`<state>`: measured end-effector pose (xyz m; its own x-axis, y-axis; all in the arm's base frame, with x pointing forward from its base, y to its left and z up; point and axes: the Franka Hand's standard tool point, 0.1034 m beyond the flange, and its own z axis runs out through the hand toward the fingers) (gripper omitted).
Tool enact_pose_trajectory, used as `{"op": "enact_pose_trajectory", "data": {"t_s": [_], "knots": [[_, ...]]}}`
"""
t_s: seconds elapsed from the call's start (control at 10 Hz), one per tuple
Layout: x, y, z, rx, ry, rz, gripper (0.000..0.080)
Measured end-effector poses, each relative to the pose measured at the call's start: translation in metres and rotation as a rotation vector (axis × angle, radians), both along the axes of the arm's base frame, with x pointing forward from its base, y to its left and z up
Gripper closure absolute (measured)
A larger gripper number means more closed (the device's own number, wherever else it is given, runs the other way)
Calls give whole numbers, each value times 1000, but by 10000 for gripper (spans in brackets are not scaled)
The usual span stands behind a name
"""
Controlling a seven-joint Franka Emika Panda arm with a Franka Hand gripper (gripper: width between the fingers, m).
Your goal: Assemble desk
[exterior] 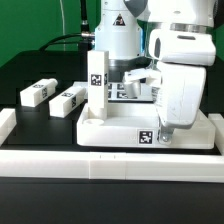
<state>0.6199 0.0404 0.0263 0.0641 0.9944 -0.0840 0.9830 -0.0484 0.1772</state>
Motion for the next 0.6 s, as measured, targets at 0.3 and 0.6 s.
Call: {"op": "enact_pose_trajectory", "data": {"t_s": [0.3, 0.6], "knots": [[15, 8, -1, -3, 6, 10, 732], [23, 12, 0, -5, 20, 0, 732]]}}
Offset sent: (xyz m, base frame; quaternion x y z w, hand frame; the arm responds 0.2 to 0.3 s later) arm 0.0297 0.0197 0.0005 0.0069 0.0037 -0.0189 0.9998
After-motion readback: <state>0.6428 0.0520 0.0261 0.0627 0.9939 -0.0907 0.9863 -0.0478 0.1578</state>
